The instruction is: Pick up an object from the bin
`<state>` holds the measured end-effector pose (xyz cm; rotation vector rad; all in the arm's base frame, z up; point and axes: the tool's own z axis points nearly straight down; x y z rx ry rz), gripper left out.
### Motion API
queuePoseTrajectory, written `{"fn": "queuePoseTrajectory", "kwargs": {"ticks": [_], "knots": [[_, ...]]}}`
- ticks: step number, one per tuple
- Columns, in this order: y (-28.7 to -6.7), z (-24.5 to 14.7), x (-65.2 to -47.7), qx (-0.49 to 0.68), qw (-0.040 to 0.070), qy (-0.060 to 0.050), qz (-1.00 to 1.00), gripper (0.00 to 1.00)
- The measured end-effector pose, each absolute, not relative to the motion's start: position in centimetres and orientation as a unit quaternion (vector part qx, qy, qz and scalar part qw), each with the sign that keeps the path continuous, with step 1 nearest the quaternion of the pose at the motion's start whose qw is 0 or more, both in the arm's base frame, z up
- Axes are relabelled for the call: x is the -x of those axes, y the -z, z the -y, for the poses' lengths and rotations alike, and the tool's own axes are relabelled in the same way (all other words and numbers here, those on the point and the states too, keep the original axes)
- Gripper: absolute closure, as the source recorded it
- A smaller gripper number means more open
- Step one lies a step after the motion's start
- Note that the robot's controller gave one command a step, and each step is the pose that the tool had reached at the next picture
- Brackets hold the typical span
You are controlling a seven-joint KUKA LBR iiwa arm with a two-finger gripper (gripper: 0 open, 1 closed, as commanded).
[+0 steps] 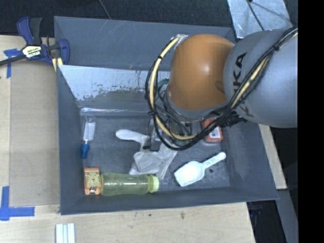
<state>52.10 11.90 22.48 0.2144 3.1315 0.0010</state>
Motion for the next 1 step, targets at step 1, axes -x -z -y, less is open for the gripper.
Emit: {"fn": "queuePoseTrajectory", "kwargs": {"ticks": [1], "knots": [[-22.45, -11.90, -52.08, -0.068, 0.001, 0.000, -0.998, 1.00]]}}
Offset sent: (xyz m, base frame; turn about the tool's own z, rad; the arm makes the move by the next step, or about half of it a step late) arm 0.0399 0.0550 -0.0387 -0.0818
